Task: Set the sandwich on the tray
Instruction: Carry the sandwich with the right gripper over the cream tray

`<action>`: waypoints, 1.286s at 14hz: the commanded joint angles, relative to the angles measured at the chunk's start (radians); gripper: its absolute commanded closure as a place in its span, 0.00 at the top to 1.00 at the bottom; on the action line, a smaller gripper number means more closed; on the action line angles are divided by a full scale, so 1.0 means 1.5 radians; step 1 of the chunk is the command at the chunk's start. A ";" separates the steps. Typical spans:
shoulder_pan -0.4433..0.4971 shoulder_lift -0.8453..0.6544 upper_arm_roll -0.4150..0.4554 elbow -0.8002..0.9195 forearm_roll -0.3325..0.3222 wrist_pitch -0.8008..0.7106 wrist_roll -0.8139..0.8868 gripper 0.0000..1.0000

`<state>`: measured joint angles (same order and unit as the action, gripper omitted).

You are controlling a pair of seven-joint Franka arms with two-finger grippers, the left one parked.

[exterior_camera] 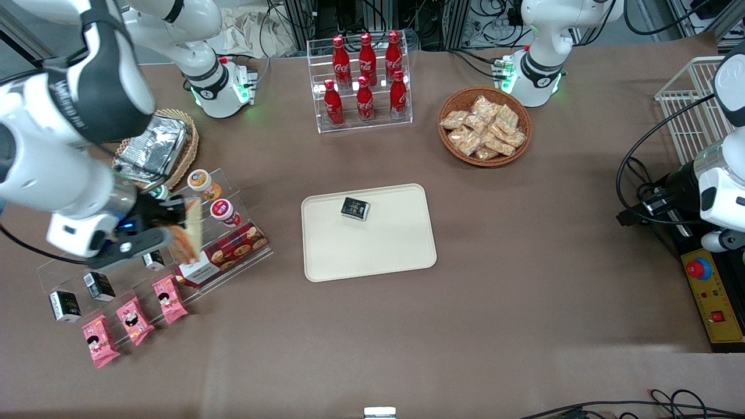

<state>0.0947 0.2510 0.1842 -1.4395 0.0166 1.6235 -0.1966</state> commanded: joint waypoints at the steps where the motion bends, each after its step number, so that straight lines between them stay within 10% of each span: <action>1: -0.004 0.024 0.080 0.010 -0.008 0.019 -0.025 0.25; 9: 0.135 0.151 0.120 0.008 -0.042 0.204 -0.102 0.25; 18: 0.212 0.278 0.119 0.006 -0.214 0.329 -0.215 0.25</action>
<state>0.4200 0.6311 0.3575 -1.4547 -0.2683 2.0776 -0.4512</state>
